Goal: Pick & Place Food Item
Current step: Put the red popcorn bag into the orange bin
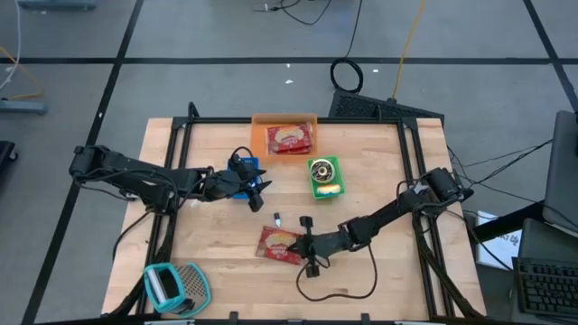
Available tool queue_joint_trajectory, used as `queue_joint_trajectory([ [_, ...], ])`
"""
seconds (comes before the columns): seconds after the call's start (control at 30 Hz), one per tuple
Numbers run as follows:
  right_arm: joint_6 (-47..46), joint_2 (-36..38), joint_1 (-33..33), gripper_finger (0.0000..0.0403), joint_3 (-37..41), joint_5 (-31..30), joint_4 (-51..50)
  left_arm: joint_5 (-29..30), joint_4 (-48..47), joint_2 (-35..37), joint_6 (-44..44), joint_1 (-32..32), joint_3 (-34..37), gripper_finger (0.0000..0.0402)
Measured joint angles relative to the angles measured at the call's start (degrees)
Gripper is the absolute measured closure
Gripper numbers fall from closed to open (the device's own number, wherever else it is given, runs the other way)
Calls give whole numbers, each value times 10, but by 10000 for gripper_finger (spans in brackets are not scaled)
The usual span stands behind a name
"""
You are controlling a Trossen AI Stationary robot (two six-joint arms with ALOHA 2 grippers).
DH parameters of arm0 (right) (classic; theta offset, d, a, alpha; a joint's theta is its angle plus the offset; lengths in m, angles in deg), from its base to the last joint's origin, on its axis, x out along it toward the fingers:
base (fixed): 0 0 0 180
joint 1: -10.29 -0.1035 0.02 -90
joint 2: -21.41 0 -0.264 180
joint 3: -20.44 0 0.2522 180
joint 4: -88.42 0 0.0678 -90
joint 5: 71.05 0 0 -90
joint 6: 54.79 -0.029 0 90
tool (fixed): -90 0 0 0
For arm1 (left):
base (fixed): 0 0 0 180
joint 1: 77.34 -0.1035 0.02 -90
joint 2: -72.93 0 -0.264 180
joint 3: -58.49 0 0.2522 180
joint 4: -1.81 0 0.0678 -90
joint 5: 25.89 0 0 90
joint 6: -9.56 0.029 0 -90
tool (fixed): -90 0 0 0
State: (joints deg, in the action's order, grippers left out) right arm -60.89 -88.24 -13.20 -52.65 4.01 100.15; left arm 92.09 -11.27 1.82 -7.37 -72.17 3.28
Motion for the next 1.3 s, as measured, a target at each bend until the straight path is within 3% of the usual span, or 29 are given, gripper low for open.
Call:
queue_joint_trajectory([
  [0.2, 11, 41, -18, 403, 1, -61, -20, 0, 0, 0, 1, 0, 0, 217],
  [0.4, 158, 59, -68, 383, 1, -78, -51, 0, 1, 0, 1, 0, 0, 217],
  [0.73, 221, 58, -71, 213, 1, -121, -201, 0, 1, 0, 1, 0, 0, 217],
  [0.87, 251, 56, -44, 175, 4, -103, -212, 0, 1, 0, 0, 0, 0, 217],
  [1.07, 296, 53, 4, 191, 25, 44, -198, 0, 1, 0, 0, 0, 0, 217],
  [1.3, 331, 53, 33, 241, 32, 93, -197, 0, 1, 0, 0, 0, 0, 217],
])
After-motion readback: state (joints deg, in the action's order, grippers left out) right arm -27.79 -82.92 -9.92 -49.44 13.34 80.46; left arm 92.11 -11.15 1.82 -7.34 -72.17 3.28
